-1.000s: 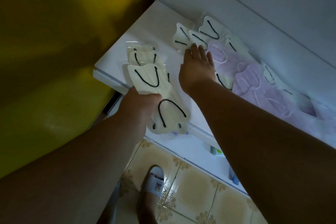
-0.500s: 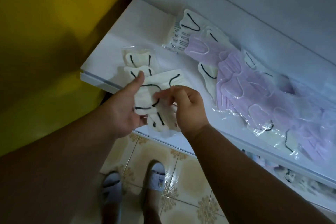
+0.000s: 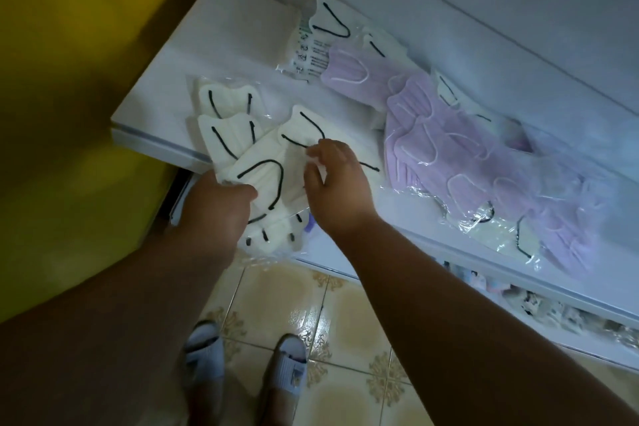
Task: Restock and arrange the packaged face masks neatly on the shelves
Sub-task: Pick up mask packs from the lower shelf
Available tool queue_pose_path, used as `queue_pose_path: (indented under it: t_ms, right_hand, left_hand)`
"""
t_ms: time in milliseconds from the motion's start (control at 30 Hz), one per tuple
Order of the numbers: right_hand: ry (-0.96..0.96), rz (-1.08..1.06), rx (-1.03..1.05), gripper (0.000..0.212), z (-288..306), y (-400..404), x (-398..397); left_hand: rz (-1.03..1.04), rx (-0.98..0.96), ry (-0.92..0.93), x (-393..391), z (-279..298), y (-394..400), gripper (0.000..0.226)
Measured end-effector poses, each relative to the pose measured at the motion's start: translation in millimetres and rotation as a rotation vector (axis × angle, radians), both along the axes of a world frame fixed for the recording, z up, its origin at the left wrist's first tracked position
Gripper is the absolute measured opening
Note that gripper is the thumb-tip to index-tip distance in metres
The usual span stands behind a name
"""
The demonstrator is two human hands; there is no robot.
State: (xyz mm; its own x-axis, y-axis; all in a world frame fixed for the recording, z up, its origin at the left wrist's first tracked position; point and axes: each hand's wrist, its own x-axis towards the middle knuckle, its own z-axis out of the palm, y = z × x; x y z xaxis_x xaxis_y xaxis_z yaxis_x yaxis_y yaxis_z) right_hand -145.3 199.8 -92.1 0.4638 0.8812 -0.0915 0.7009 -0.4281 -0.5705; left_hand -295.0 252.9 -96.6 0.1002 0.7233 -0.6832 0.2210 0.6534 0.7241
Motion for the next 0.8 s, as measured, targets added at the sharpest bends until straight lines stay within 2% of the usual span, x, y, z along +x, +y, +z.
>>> queue_pose_path:
  t_ms: [67, 100, 167, 200, 267, 333, 400, 433, 467, 533, 600, 633, 700, 767, 800]
  right_hand:
    - [-0.111, 0.003, -0.13, 0.041, -4.1, -6.7, 0.8]
    - [-0.13, 0.001, -0.2, 0.046, -4.7, -8.1, 1.1]
    - [-0.051, 0.006, -0.203, 0.045, 0.0, -9.8, -4.6]
    - [0.002, 0.019, -0.167, 0.042, 2.2, -10.7, -10.3]
    - [0.118, 0.049, -0.125, 0.039, 11.5, -11.5, -26.9]
    - [0.347, 0.016, -0.109, 0.034, 19.4, -12.3, -42.2]
    - [0.643, -0.128, -0.05, 0.028, 26.4, -12.9, -51.0]
    - [0.691, -0.22, 0.001, 0.026, 26.2, -14.2, -51.5]
    - [0.618, -0.3, 0.033, 0.023, 24.7, -16.5, -49.1]
    - [0.349, -0.423, 0.009, 0.02, 20.9, -23.7, -39.3]
    - [0.234, -0.499, -0.084, 0.038, 19.7, -33.7, -32.7]
    - [0.276, -0.523, -0.142, 0.048, 20.7, -39.0, -33.0]
    - [0.533, -0.586, -0.19, 0.059, 23.3, -49.1, -40.1]
    - [0.887, -0.681, -0.127, 0.053, 25.9, -63.7, -51.8]
    - [0.991, -0.702, -0.097, 0.051, 29.6, -72.6, -57.2]
  left_hand:
    - [0.038, -0.041, -0.043, -4.6, -3.4, -4.3, 0.062]
    - [0.054, -0.075, -0.084, -6.1, -6.4, -5.6, 0.06]
    - [0.093, -0.135, -0.187, -6.9, -9.0, -8.4, 0.046]
    - [0.117, -0.154, -0.221, -6.7, -10.6, -9.8, 0.041]
    - [0.139, -0.174, -0.267, -6.9, -12.5, -11.4, 0.047]
    - [0.119, -0.163, -0.317, -9.1, -12.9, -13.9, 0.049]
    - [0.103, -0.138, -0.319, -12.0, -16.1, -16.9, 0.033]
    - [0.118, -0.123, -0.288, -13.5, -18.2, -18.3, 0.023]
    - [0.133, -0.112, -0.262, -15.4, -19.5, -19.6, 0.018]
    - [0.133, -0.122, -0.267, -21.4, -21.5, -20.8, 0.018]
    - [0.111, -0.163, -0.303, -27.6, -20.6, -24.5, 0.023]
    - [0.099, -0.177, -0.325, -31.3, -18.5, -27.4, 0.027]
    - [0.092, -0.206, -0.378, -39.1, -12.9, -35.7, 0.035]
    - [0.067, -0.2, -0.413, -48.0, -3.4, -46.5, 0.04]
    - [0.049, -0.185, -0.419, -52.0, 2.7, -53.5, 0.045]
